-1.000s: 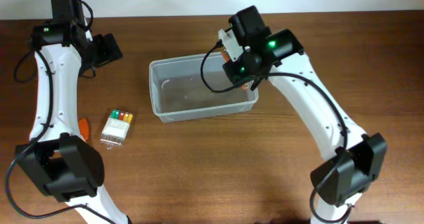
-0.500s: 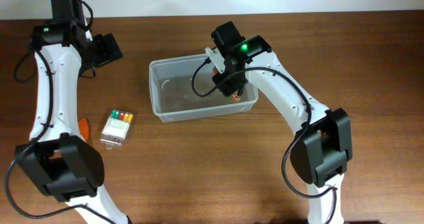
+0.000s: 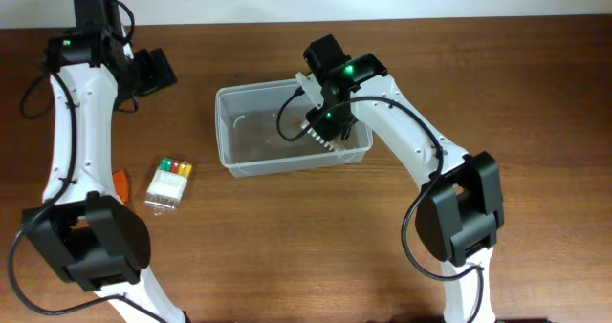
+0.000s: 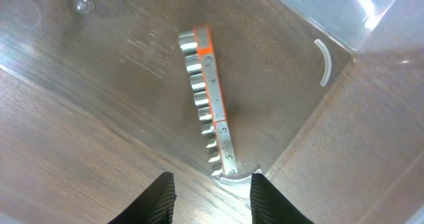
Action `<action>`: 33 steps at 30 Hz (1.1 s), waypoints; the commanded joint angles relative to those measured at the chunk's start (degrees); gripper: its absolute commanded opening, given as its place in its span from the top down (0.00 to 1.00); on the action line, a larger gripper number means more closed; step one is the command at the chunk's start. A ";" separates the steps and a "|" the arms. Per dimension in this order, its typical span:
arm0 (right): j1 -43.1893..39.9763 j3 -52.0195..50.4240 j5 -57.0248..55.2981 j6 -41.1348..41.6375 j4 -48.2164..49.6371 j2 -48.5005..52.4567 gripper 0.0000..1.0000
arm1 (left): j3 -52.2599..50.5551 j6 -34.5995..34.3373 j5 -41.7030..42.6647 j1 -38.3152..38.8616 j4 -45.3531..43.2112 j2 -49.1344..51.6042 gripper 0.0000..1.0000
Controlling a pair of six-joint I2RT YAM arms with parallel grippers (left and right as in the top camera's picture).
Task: Pack container
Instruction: 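Open the right gripper to drop the rail into the container, then move the right gripper down to the red-black pliers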
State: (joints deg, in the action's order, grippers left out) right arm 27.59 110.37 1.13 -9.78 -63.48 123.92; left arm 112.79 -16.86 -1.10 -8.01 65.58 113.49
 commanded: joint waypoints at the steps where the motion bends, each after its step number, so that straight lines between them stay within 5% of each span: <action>1: 0.52 -0.44 -0.04 0.85 -0.07 0.26 0.62 | 0.87 0.26 -0.22 -0.15 0.04 -0.79 0.01; 8: -1.01 6.91 -1.07 6.08 -3.45 -0.44 0.57 | 0.87 0.26 -0.22 -0.15 0.04 -0.79 0.01; 17: -14.99 23.96 -4.83 7.67 -20.96 -0.50 0.43 | 0.87 0.26 -0.22 -0.15 0.04 -0.79 0.01; 24: -27.04 24.59 -4.63 9.44 -28.00 -0.79 0.43 | 0.87 0.26 -0.22 -0.15 0.04 -0.79 0.01; 33: -31.80 24.59 -4.85 9.42 -31.52 -2.23 0.39 | 0.87 0.26 -0.22 -0.15 0.07 -0.79 0.01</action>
State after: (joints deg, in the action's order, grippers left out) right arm -3.73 133.99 -3.22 -0.78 -94.08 124.22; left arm 112.79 -16.86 -1.10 -8.01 65.58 113.49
